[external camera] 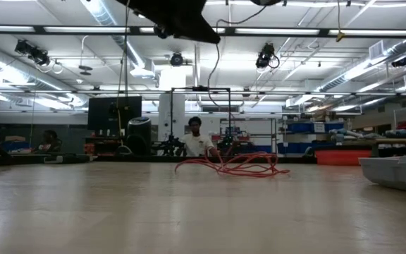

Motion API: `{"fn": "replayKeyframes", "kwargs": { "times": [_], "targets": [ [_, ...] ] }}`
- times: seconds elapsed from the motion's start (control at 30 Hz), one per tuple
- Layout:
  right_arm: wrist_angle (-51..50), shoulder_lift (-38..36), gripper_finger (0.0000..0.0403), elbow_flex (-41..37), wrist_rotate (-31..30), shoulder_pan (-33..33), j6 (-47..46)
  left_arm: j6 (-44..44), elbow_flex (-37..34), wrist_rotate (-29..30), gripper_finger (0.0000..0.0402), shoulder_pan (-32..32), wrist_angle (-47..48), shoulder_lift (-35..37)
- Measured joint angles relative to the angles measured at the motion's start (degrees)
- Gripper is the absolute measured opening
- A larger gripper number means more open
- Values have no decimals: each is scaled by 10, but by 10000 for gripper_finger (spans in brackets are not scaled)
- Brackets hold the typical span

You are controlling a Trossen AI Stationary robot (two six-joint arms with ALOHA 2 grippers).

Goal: Coil cords
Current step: Coil the wire

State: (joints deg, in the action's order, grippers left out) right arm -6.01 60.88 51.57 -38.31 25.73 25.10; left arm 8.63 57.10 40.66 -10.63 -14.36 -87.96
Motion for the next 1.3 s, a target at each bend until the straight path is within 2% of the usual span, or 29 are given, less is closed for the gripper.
{"fn": "replayKeyframes", "kwargs": {
  "times": [0.17, 0.37, 0.7, 0.8, 0.93, 1.03, 1.3],
  "targets": [
    [-49, -1, 1, 0, 19, -8, 0, -16, 0, 0, 0, -7, 32, 27],
    [-87, 0, 1, 0, -35, -33, 0, -15, 0, 0, 0, -19, 32, 37],
    [-150, 17, 0, 1, -30, -58, 13, -32, 32, -1, 0, -37, 33, 39],
    [-152, 33, 0, 0, -45, -69, 20, -33, 42, -2, 0, -46, 32, 39],
    [-131, 62, 0, 1, -101, -89, 20, -41, 49, -2, 0, -56, 33, 39],
    [-78, 85, 0, 1, -154, -104, 20, -46, 49, -3, 0, -59, 22, 39],
    [74, 152, 0, 1, -163, -136, 27, -70, 50, -12, 0, -59, 21, 39]
  ]
}}
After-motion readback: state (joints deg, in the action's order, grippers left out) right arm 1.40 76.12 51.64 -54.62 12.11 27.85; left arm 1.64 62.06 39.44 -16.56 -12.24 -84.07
